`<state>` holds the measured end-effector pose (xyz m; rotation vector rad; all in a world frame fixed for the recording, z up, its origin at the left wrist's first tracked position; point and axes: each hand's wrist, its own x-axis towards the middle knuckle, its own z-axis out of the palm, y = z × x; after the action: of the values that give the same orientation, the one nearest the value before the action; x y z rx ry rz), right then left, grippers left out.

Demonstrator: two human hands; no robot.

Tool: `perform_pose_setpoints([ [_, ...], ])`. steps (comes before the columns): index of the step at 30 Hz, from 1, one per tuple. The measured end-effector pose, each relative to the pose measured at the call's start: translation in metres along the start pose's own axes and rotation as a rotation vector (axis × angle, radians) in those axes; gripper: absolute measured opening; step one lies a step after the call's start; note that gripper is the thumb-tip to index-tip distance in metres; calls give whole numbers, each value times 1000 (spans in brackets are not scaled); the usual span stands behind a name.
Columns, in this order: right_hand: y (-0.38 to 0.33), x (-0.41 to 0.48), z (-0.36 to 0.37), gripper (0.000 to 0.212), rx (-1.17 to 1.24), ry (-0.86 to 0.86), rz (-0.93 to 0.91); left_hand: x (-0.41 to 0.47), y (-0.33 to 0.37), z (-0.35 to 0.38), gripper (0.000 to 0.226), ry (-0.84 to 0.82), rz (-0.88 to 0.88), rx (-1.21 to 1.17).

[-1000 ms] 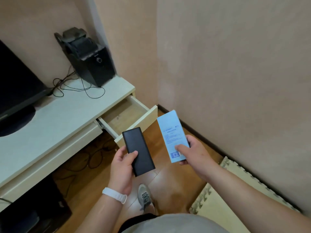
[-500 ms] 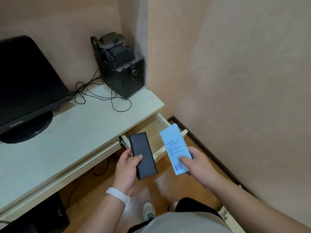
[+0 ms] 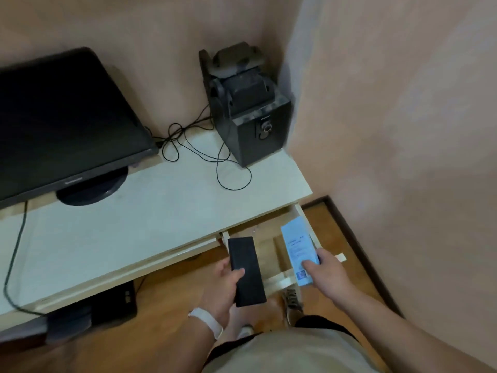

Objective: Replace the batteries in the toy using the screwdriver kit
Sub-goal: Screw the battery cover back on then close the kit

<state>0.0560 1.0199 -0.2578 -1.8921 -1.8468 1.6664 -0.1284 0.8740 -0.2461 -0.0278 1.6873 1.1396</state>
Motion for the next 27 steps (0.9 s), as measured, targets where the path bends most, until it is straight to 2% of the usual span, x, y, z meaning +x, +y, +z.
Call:
perform_pose_setpoints([
  [3, 2, 36, -10, 20, -10, -116, 29, 23, 7, 23, 26, 54, -57, 11],
  [11, 7, 100, -4, 20, -141, -276, 51, 88, 0, 58, 26, 193, -108, 64],
  [16, 11, 127, 10, 22, -191, -299, 92, 118, -22, 63, 47, 212, -147, 83],
  [23, 22, 150, 36, 31, -178, -284, 196, 154, -41, 75, 43, 176, -118, 244],
  [27, 28, 158, 46, 32, -193, -295, 225, 165, -50, 74, 46, 222, -122, 279],
])
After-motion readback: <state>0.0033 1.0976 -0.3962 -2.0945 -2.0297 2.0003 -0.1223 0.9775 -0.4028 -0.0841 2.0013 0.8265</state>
